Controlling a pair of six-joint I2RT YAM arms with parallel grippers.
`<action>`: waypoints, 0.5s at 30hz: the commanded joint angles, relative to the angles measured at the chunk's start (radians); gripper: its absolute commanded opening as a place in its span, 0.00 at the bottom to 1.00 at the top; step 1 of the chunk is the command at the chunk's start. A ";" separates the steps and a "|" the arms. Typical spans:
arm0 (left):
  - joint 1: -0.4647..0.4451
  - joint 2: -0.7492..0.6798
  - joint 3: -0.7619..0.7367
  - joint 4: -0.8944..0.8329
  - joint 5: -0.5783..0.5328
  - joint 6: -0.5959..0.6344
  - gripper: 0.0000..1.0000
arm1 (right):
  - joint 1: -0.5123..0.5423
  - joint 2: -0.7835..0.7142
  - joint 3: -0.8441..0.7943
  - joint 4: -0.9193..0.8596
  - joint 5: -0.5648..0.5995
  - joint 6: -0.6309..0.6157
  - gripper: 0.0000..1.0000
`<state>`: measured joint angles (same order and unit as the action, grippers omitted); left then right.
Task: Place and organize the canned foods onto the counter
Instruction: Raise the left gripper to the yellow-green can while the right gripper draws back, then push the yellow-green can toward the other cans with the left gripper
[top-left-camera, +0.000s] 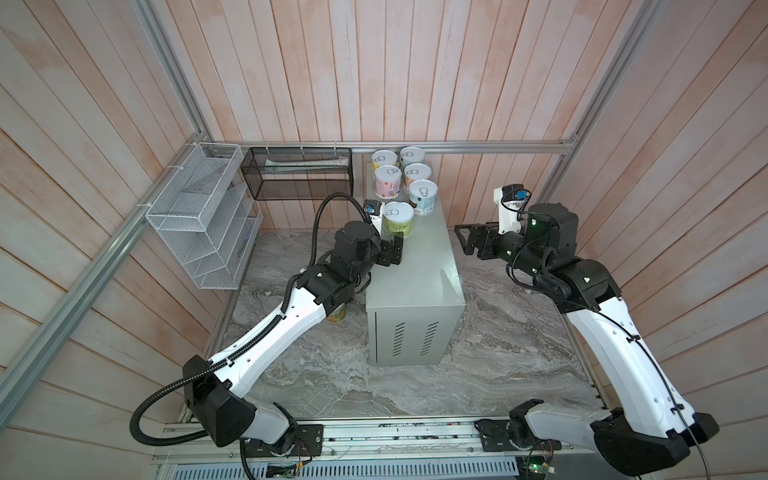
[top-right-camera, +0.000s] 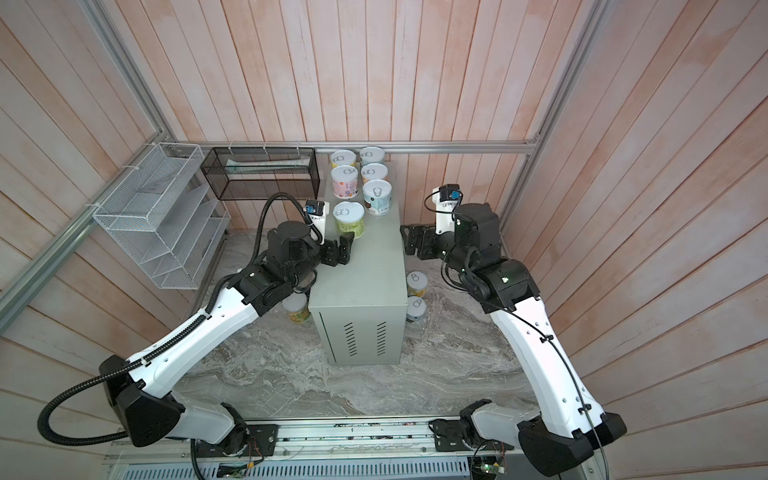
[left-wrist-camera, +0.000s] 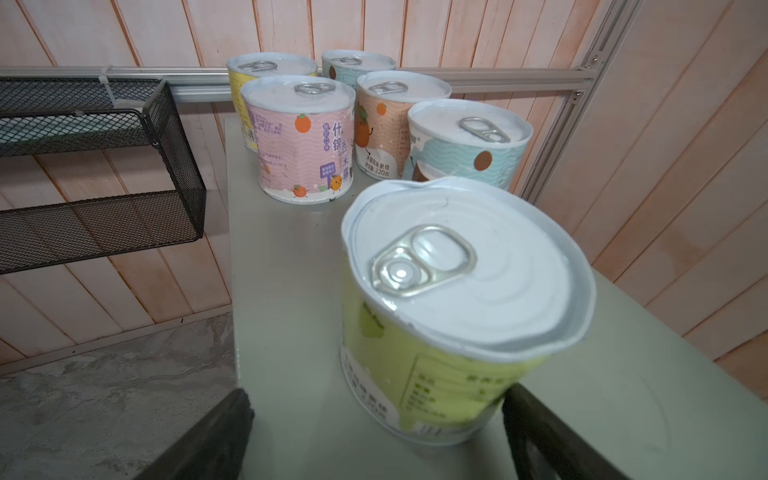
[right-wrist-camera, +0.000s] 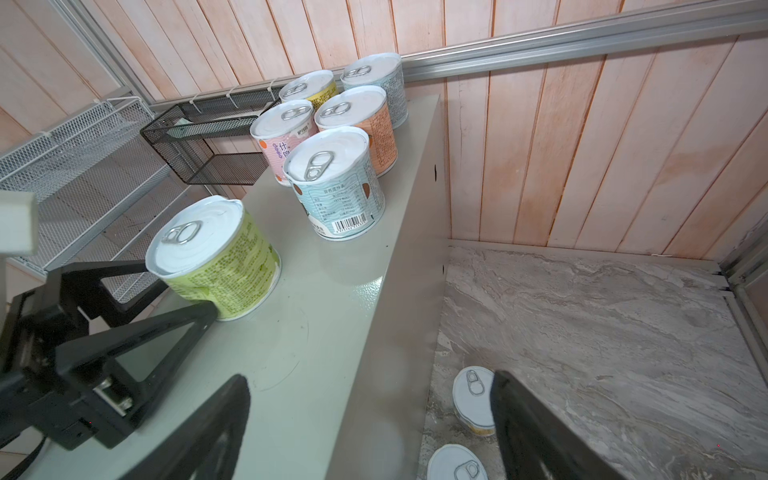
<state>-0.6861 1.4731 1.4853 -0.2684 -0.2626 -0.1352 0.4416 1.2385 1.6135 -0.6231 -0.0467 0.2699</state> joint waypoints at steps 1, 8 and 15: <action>0.017 0.038 0.038 0.006 0.013 -0.009 0.96 | -0.010 0.006 -0.020 0.032 -0.034 0.012 0.89; 0.042 0.078 0.069 0.005 0.016 -0.015 0.96 | -0.025 0.009 -0.029 0.043 -0.048 0.013 0.90; 0.073 0.112 0.100 0.022 0.060 -0.023 0.96 | -0.040 0.013 -0.048 0.062 -0.073 0.020 0.89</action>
<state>-0.6250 1.5536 1.5570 -0.2508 -0.2272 -0.1471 0.4091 1.2434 1.5829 -0.5915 -0.0952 0.2737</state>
